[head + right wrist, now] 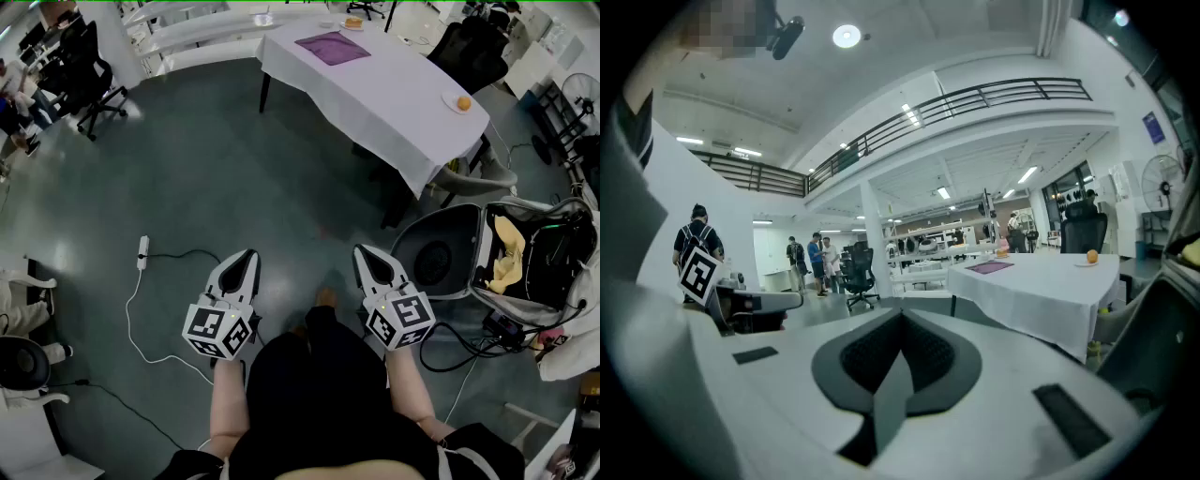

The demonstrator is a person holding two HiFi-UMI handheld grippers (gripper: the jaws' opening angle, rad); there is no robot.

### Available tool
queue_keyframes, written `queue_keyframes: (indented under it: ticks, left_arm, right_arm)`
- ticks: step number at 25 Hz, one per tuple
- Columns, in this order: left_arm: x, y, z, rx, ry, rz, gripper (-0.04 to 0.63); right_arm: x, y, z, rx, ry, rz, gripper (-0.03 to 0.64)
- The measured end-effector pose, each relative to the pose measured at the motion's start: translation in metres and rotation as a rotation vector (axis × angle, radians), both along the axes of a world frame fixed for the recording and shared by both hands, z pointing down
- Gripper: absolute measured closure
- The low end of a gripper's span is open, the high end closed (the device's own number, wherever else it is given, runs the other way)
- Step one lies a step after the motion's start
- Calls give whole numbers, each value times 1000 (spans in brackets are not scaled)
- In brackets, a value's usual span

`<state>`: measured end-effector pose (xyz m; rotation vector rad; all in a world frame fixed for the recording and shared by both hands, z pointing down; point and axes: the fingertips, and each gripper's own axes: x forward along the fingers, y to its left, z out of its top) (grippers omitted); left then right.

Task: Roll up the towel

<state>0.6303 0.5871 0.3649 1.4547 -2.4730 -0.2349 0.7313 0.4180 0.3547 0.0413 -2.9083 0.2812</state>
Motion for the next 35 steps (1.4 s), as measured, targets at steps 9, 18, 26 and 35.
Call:
queue_keyframes:
  ticks: [9, 18, 26, 35]
  left_arm:
    - [33, -6, -11, -34, -65, 50, 575]
    - [33, 3, -5, 0, -20, 9, 575]
    - [10, 16, 2, 11, 8, -52, 344]
    - [-28, 12, 13, 2, 19, -117, 344]
  right_arm:
    - [32, -7, 5, -79, 0, 105, 614]
    - [35, 5, 6, -71, -25, 105, 612]
    - [19, 24, 19, -92, 20, 2, 308]
    - [-25, 0, 27, -76, 39, -7, 308]
